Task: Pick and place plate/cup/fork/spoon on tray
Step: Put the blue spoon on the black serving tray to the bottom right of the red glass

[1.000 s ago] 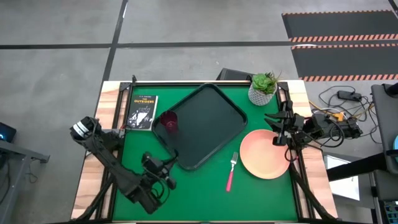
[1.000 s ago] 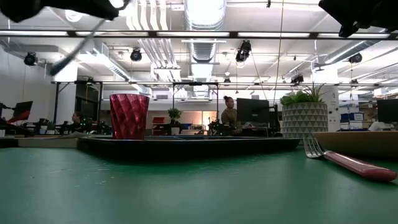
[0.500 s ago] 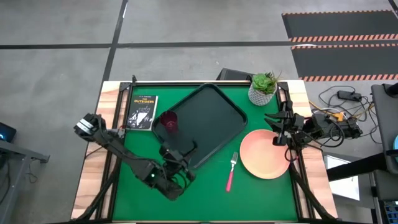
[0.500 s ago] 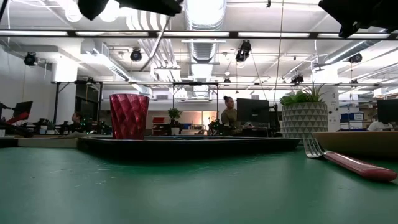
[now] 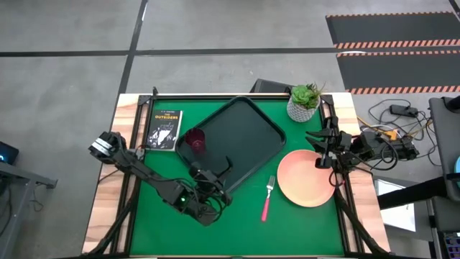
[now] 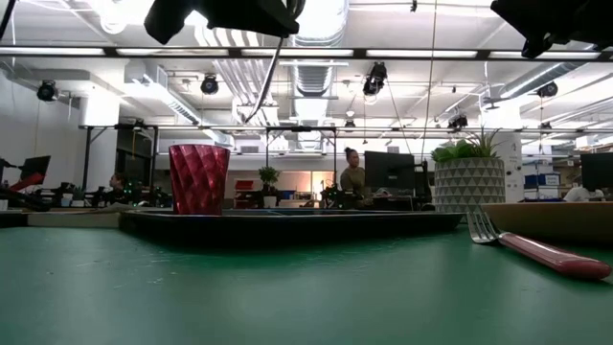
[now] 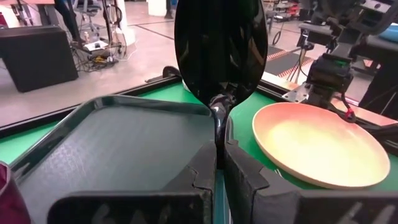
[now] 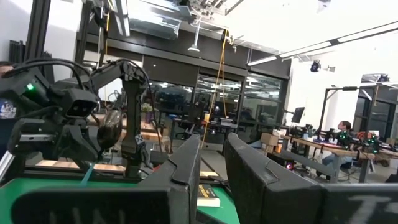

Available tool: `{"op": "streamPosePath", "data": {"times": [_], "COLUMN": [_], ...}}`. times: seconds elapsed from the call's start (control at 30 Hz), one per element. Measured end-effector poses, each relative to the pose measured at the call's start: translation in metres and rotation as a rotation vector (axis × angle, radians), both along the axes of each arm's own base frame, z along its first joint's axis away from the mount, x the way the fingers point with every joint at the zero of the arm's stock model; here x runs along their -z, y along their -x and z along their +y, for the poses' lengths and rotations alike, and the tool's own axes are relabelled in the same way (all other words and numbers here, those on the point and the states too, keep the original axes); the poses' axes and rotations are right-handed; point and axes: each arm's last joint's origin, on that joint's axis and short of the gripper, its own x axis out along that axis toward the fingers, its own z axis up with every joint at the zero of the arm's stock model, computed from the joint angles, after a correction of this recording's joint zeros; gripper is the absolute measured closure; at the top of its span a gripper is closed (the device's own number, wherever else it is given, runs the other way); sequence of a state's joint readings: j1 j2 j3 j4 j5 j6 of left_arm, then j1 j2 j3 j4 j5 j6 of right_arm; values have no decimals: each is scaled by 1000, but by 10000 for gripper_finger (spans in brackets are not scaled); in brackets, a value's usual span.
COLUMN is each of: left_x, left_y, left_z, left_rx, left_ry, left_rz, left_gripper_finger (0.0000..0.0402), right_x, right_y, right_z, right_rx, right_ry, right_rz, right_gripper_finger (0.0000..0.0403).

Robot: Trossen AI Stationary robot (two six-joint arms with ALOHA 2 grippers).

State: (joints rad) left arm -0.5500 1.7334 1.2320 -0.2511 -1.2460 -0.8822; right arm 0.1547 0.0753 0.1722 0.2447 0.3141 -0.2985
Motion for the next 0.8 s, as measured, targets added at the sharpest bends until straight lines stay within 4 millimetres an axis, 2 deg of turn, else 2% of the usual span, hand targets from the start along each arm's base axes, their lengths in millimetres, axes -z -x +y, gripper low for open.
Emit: {"op": "streamPosePath", "data": {"times": [0.8], "left_x": [3], "left_y": [-16], "left_z": [16], "left_rx": [-51], "left_ry": [39], "left_rz": [-54], "left_gripper_finger": [401], "right_x": [0], "right_y": [0], "right_z": [0], "right_rx": [0], "right_ry": [0], "right_rz": [-1], "right_gripper_finger": [339]}}
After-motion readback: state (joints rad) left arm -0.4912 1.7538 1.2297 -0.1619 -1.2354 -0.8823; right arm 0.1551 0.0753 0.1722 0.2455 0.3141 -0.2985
